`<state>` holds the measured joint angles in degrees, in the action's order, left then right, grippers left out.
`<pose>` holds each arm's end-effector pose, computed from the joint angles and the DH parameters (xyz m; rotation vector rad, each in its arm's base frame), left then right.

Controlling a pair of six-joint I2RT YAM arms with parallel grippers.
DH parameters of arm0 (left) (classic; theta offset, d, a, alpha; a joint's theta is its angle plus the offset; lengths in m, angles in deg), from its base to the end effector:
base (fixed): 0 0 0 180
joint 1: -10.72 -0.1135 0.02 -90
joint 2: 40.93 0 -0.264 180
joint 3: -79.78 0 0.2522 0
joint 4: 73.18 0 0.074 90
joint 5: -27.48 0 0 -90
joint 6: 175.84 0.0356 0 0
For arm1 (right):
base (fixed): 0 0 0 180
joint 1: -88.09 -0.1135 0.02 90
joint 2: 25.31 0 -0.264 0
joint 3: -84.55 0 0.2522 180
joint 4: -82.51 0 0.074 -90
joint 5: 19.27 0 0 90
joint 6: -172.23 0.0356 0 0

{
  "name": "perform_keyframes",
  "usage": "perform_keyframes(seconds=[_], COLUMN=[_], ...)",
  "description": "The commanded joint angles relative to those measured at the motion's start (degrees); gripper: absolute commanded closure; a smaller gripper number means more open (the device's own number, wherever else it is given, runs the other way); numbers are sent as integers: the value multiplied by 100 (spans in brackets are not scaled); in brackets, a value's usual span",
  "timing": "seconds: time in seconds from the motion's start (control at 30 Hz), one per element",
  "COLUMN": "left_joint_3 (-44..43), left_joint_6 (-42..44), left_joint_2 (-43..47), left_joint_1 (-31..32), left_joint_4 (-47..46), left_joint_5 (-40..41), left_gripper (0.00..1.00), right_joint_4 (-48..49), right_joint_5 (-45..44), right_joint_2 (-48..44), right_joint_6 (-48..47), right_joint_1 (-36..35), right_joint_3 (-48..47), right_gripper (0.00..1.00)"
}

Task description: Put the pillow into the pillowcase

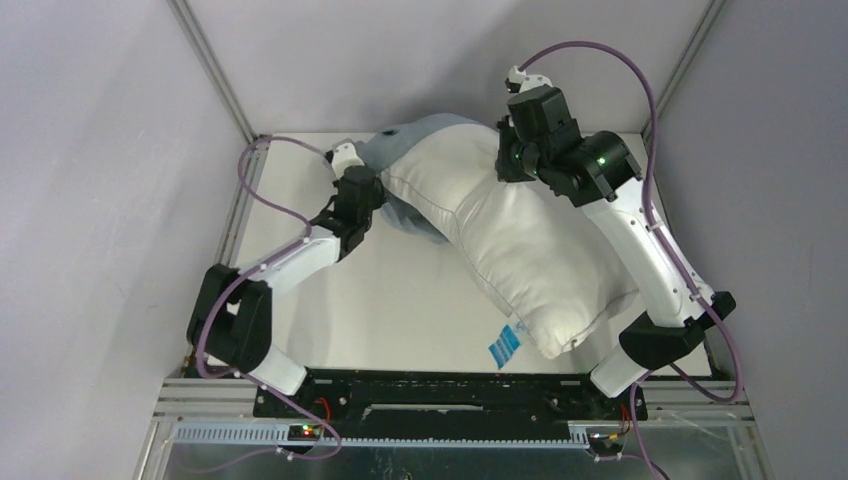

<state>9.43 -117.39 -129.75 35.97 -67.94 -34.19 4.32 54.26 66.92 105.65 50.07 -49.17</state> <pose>0.3240 -0.1341 0.2552 -0.4194 1.8903 -0.1692 0.2472 0.1805 0.4798 -0.1205 2.1925 0.2890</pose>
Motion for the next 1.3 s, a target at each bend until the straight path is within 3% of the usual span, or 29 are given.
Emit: perform_keyframes(seconds=[0.0,0.1,0.23,0.3,0.4,0.47,0.53,0.6,0.8,1.0,1.13,1.27], left_joint_3=[-1098,-2559,-4559,-4786,-4392,-4384,-4524,-4469,-5881,-4931,-2925,-1059], left_joint_6=[792,1411,1954,1713,1260,1202,1229,1141,1208,834,279,-285], left_joint_2=[990,1153,745,570,586,441,242,217,213,425,591,1054], left_joint_1=[85,429,1330,1415,1433,1445,1366,1240,2098,1610,1638,1716], left_joint_4=[516,2046,3980,4272,4114,4441,5005,4933,5151,4880,3661,2718], left_joint_5=[-499,-1582,-2193,-2816,-3591,-3409,-2708,-3197,-4005,-4106,-4603,-4645], left_gripper=[100,100,100,100,100,100,100,100,100,100,100,100], right_joint_4=[521,390,256,275,326,369,401,540,615,1479,1974,2700], right_joint_5=[-397,-553,-812,-889,-987,-1014,-1046,-1138,-1339,-1227,-1014,-541], right_joint_2=[-448,-292,238,471,755,842,810,674,869,375,-119,-805], right_joint_6=[-137,-152,-106,-43,30,72,142,125,208,372,590,912], right_joint_1=[3,-99,-329,-351,-349,-330,-297,-291,-132,39,-90,-672], right_joint_3=[-830,-998,-1190,-1161,-1098,-1051,-1028,-925,-638,960,2087,3800], right_gripper=[100,100,100,100,100,100,100,100,100,100,100,100])
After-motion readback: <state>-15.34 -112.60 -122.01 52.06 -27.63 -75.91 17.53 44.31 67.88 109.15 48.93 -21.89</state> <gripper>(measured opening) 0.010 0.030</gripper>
